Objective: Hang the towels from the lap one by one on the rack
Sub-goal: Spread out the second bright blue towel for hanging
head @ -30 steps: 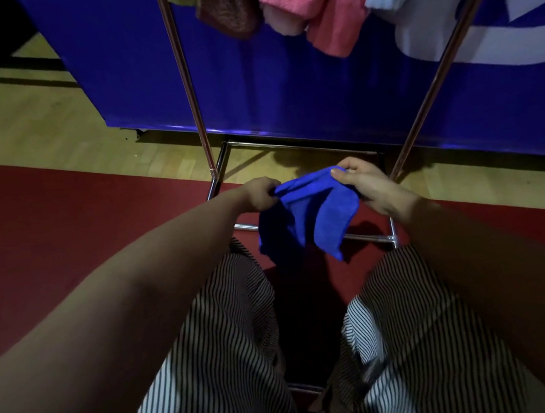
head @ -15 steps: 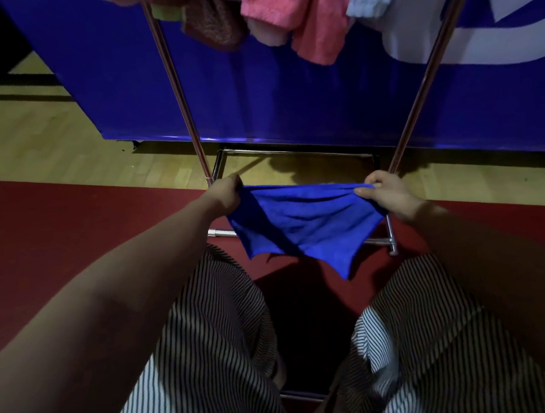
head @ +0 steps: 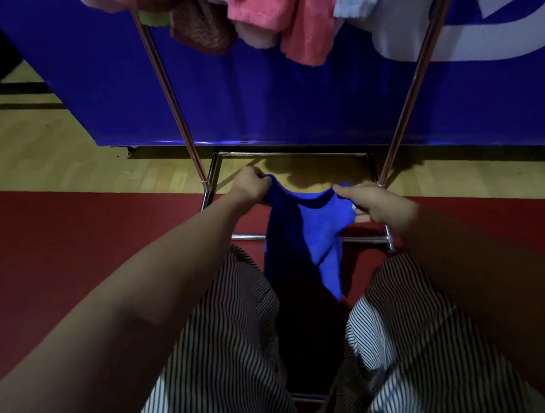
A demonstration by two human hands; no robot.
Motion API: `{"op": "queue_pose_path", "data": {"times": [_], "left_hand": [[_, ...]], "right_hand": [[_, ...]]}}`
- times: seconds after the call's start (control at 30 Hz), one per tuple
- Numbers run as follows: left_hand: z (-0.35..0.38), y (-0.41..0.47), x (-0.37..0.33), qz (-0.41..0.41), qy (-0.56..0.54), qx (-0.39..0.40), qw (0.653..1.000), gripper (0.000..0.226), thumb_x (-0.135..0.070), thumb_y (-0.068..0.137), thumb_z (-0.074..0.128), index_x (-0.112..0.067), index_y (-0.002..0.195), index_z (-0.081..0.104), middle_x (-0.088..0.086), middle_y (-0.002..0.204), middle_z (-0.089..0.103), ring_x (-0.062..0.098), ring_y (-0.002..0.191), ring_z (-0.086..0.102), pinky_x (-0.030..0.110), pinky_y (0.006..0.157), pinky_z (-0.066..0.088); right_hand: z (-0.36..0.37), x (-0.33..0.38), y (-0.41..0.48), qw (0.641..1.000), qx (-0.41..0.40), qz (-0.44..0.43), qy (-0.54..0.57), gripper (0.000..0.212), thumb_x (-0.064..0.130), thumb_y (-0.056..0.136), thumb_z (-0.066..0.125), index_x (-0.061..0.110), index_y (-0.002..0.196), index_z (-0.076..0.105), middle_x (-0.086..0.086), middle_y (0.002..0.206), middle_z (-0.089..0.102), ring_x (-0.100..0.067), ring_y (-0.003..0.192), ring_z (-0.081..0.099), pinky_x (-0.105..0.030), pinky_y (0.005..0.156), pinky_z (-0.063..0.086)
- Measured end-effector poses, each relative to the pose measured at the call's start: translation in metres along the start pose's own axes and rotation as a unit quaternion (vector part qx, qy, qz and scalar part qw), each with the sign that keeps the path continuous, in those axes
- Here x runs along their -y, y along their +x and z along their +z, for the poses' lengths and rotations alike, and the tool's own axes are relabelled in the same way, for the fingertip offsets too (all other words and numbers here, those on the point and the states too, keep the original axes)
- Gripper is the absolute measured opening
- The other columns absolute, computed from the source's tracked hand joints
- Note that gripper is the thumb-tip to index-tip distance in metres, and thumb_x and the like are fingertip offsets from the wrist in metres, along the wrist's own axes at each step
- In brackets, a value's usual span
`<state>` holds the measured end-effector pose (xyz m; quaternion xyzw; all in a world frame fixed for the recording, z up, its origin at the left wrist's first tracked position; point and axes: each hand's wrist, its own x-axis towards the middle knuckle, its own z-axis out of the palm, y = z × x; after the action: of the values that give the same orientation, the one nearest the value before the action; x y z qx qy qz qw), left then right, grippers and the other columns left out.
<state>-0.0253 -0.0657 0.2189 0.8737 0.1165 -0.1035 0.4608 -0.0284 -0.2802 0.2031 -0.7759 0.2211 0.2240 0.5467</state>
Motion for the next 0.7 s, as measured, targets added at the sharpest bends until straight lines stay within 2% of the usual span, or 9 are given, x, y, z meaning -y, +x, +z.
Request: {"op": "queue_pose_path", "data": {"times": [0.1,0.17,0.23,0.27,0.37,0.47,0.53,0.6,0.7], "left_hand": [[0.021,-0.002,-0.013,0.016,-0.026,0.045,0.999,0.019,-0.012,0.090,0.055,-0.009,0.072,0.055,0.016,0.077,0.057,0.027,0.071,0.058,0.041,0.069,0.054],[0.033,-0.005,-0.018,0.030,-0.020,0.077,0.996,0.028,-0.015,0.089,0.058,-0.014,0.061,0.054,0.006,0.063,0.053,0.020,0.062,0.050,0.030,0.060,0.046],[0.043,-0.006,-0.022,0.049,0.001,0.092,0.995,0.029,-0.017,0.089,0.060,-0.015,0.060,0.058,0.001,0.057,0.050,0.013,0.055,0.043,0.025,0.055,0.036],[0.046,-0.007,-0.022,0.060,0.009,0.095,0.994,0.025,-0.017,0.089,0.060,-0.012,0.064,0.062,0.001,0.058,0.051,0.011,0.054,0.042,0.024,0.053,0.034],[0.056,-0.010,-0.020,0.071,0.012,0.093,0.993,0.018,-0.014,0.089,0.060,-0.002,0.086,0.072,0.005,0.070,0.058,0.009,0.060,0.047,0.021,0.055,0.037],[0.064,-0.011,-0.017,0.047,-0.017,0.113,0.992,0.030,-0.014,0.089,0.056,-0.010,0.060,0.062,0.001,0.058,0.047,0.012,0.057,0.039,0.025,0.056,0.032],[0.065,-0.011,-0.016,0.017,-0.050,0.139,0.989,0.037,-0.028,0.089,0.060,-0.014,0.056,0.052,0.003,0.059,0.044,0.015,0.061,0.038,0.027,0.060,0.030],[0.062,-0.013,-0.015,0.026,-0.040,0.172,0.984,0.031,-0.033,0.084,0.067,-0.006,0.070,0.065,0.009,0.071,0.054,0.017,0.068,0.046,0.031,0.064,0.039],[0.056,-0.010,-0.008,0.065,0.012,0.168,0.984,0.022,-0.010,0.082,0.069,0.002,0.101,0.069,0.011,0.085,0.062,0.019,0.080,0.055,0.037,0.080,0.050]], "right_hand": [[0.007,0.004,-0.005,0.993,0.041,0.058,0.097,0.018,0.029,0.090,0.061,0.015,0.081,0.052,0.000,0.068,0.069,-0.011,0.047,0.065,-0.028,0.047,0.053],[0.012,0.006,-0.006,0.986,0.062,0.070,0.134,0.016,0.030,0.091,0.059,0.016,0.094,0.054,-0.003,0.105,0.065,-0.018,0.083,0.070,-0.037,0.064,0.053],[0.016,0.009,-0.007,0.982,0.074,0.072,0.160,0.027,0.031,0.092,0.055,0.015,0.114,0.052,-0.005,0.120,0.058,-0.026,0.113,0.059,-0.038,0.081,0.048],[0.018,0.009,-0.007,0.979,0.083,0.069,0.174,0.025,0.031,0.093,0.053,0.014,0.112,0.053,-0.004,0.113,0.060,-0.026,0.113,0.058,-0.038,0.087,0.046],[0.022,0.011,-0.007,0.973,0.120,0.077,0.181,0.024,0.034,0.097,0.044,0.013,0.087,0.051,-0.006,0.085,0.060,-0.020,0.083,0.060,-0.039,0.101,0.043],[0.024,0.009,-0.004,0.975,0.134,0.083,0.155,0.027,0.035,0.099,0.036,0.014,0.092,0.051,-0.005,0.074,0.066,-0.020,0.082,0.057,-0.034,0.093,0.045],[0.023,0.008,-0.004,0.975,0.144,0.089,0.143,0.024,0.033,0.101,0.033,0.017,0.097,0.050,-0.002,0.065,0.067,-0.017,0.077,0.056,-0.030,0.080,0.048],[0.023,0.009,-0.006,0.975,0.156,0.093,0.125,0.022,0.029,0.102,0.031,0.017,0.101,0.049,-0.001,0.072,0.065,-0.013,0.071,0.060,-0.027,0.074,0.047],[0.023,0.009,-0.008,0.973,0.182,0.090,0.107,0.035,0.032,0.103,0.024,0.013,0.093,0.052,-0.002,0.099,0.062,-0.017,0.096,0.059,-0.033,0.096,0.042]]}}
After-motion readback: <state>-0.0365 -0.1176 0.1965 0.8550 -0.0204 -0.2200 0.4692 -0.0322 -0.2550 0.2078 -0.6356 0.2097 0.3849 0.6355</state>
